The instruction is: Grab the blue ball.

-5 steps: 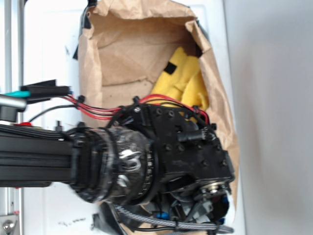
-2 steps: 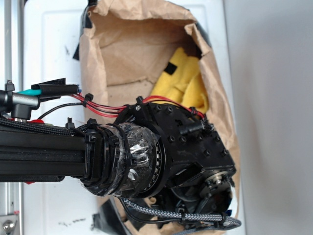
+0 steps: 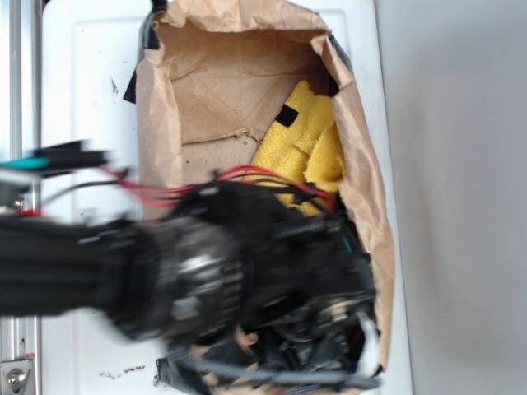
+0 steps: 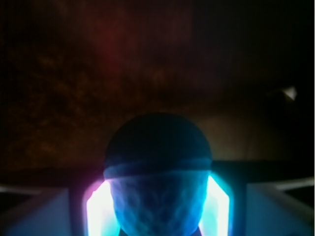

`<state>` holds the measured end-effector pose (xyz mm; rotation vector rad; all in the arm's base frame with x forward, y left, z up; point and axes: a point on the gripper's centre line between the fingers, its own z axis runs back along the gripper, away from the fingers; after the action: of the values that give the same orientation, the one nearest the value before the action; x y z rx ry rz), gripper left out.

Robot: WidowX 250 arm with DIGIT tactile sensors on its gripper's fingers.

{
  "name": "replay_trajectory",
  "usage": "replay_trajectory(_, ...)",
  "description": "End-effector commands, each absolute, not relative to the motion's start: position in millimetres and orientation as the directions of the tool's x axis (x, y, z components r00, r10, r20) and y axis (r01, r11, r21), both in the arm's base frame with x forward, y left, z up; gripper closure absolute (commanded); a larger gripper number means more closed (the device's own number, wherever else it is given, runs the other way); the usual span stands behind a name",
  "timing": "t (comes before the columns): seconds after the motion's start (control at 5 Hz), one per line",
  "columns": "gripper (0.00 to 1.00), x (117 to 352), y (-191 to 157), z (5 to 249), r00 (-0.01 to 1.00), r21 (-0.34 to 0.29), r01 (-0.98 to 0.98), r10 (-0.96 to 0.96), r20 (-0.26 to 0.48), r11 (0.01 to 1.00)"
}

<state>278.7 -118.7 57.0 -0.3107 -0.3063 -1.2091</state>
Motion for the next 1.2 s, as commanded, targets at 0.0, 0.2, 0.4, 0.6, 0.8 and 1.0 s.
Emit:
replay_trajectory(0.0, 1.0, 185, -111, 136, 0.445, 0.018, 0.86, -0.767, 0.462, 0.51)
replay_trajectory(0.2, 1.0, 160, -97, 159, 0.663, -0.031, 0.708, -0.649, 0.374, 0.705)
replay_trajectory(0.4, 1.0, 150, -88, 168, 0.836, -0.032, 0.512, -0.489, 0.249, 0.858)
replay_trajectory(0.6, 1.0, 174, -79, 171, 0.947, -0.017, 0.284, -0.277, 0.163, 0.959)
replay_trajectory(0.8, 1.0, 228, -22, 157, 0.996, 0.01, 0.039, -0.04, 0.082, 0.999)
replay_trajectory(1.0, 1.0, 268, 10, 155, 0.977, 0.006, -0.196, 0.195, 0.083, 0.981)
